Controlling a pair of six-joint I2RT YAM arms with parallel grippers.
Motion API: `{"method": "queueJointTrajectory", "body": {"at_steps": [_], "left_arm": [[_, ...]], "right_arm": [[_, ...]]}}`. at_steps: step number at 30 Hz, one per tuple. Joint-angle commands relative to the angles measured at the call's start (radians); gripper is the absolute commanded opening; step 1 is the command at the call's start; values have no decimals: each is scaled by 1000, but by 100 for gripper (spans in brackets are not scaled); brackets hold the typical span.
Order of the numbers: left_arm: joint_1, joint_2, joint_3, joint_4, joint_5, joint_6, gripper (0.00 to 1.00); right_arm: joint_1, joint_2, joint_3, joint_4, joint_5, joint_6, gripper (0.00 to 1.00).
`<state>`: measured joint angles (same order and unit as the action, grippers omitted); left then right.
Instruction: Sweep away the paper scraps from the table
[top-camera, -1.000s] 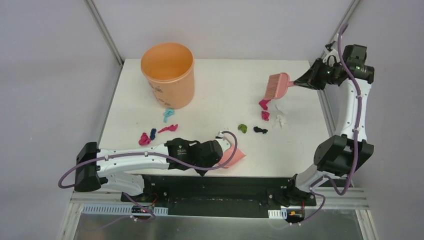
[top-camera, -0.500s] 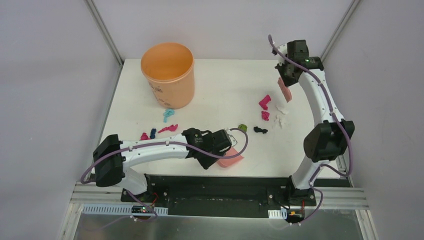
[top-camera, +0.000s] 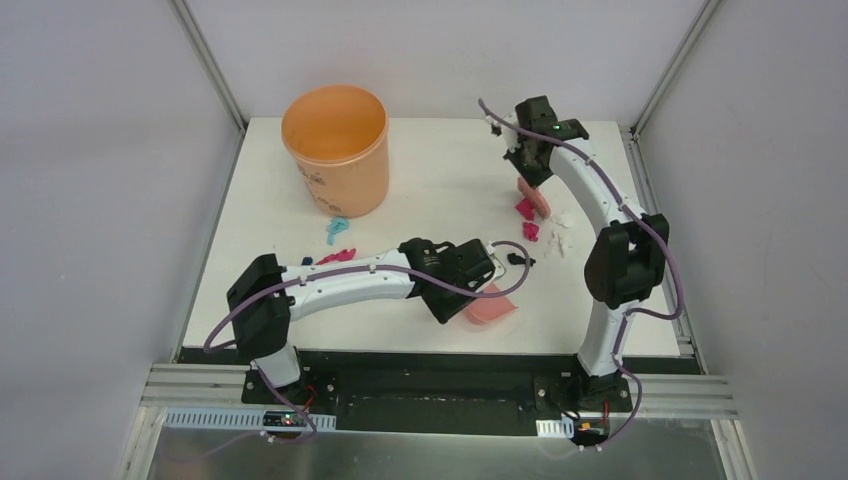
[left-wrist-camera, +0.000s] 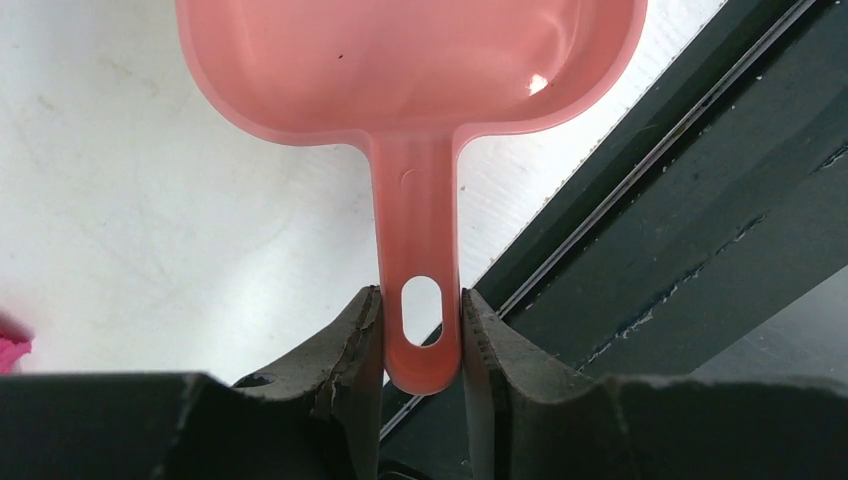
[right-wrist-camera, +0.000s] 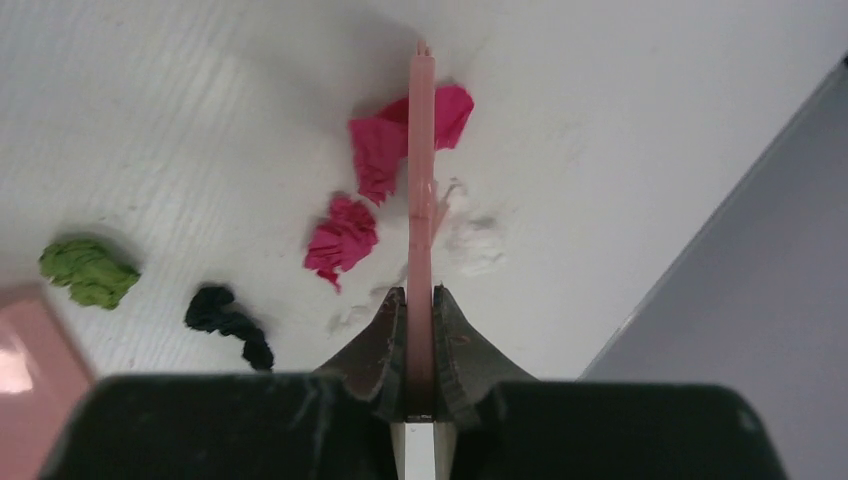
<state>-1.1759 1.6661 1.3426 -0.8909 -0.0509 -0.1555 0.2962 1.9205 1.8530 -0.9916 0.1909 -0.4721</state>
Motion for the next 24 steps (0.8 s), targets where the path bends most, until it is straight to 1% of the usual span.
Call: {"method": "queueJointTrajectory", "body": {"at_steps": [1,4,7,9,11,15,17,21,24], "left_arm": [[15,61,66,0,44,32,0],[25,88,79,0,42,17,0],[35,102,80,15,41,13,0],[37,104,76,35,39,15,0],[37,108,75,51,37,16,0],[38,120,76,77,27,6,0],[37,121,73,91,28,4,0],[37,106,55,115,22,-1,0],[38,79,25,134,10,-4,0]], "right_arm": [[84,-92,-104,-48,-40,9,0],[139,-160,-172,-93,-63,36,0],[180,-218,-216,-158,-120,81,0],[195,-254,-230,-202,-199,121,0],[196,-286,-236,-240,-309,167,0],[195,-324,-248,-287,-496,212,0],[194,-336,-253,-300,-549,223,0],[142,-356,-209,-319,-698,256,0],[88,-363,-170,-324,-724,264,0]]}}
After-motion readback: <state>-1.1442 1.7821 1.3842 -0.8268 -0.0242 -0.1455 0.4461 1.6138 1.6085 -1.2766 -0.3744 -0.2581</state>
